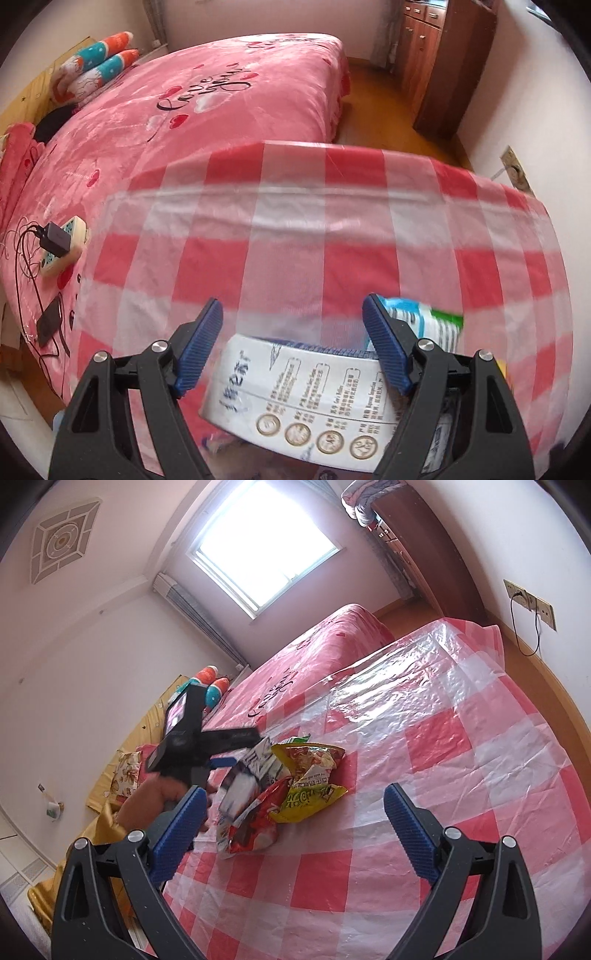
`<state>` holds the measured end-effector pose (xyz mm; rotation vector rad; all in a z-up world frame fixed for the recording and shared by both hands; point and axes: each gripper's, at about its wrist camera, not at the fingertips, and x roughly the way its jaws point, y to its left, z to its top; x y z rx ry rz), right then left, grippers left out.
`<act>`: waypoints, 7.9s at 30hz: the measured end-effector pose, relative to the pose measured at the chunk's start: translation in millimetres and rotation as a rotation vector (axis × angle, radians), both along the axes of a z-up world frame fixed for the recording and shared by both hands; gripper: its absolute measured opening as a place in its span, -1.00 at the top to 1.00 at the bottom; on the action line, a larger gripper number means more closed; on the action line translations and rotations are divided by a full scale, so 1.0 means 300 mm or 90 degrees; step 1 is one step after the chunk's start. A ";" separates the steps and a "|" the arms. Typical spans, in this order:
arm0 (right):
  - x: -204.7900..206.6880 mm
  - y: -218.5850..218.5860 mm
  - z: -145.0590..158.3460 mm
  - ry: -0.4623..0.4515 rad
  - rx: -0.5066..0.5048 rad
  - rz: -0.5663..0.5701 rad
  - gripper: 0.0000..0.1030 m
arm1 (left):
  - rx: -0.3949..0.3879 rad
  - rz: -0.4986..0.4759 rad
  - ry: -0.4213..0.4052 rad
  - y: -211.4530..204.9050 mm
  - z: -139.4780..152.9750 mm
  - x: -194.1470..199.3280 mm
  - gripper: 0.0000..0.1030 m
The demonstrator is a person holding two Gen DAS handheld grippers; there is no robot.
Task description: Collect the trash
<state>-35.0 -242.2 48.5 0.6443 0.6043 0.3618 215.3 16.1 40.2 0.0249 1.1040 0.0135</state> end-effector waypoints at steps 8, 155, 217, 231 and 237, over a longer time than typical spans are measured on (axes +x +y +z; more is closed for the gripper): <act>0.011 0.019 -0.018 0.021 -0.009 0.013 -0.85 | 0.023 -0.078 0.013 -0.041 -0.023 -0.226 -0.53; -0.302 1.467 0.007 0.067 -0.122 0.569 -0.73 | -0.200 0.360 -0.124 1.378 -0.230 -1.509 -0.50; -0.256 0.823 0.095 -0.060 -0.127 0.329 -0.85 | -0.166 0.103 -0.119 0.690 -0.028 -1.252 -0.52; -0.182 0.629 0.092 -0.052 -0.093 0.260 -0.85 | -0.155 0.061 -0.098 0.543 -0.025 -1.187 -0.52; -0.126 0.509 0.079 -0.037 -0.089 0.198 -0.85 | -0.167 0.029 -0.085 0.448 -0.023 -1.151 -0.52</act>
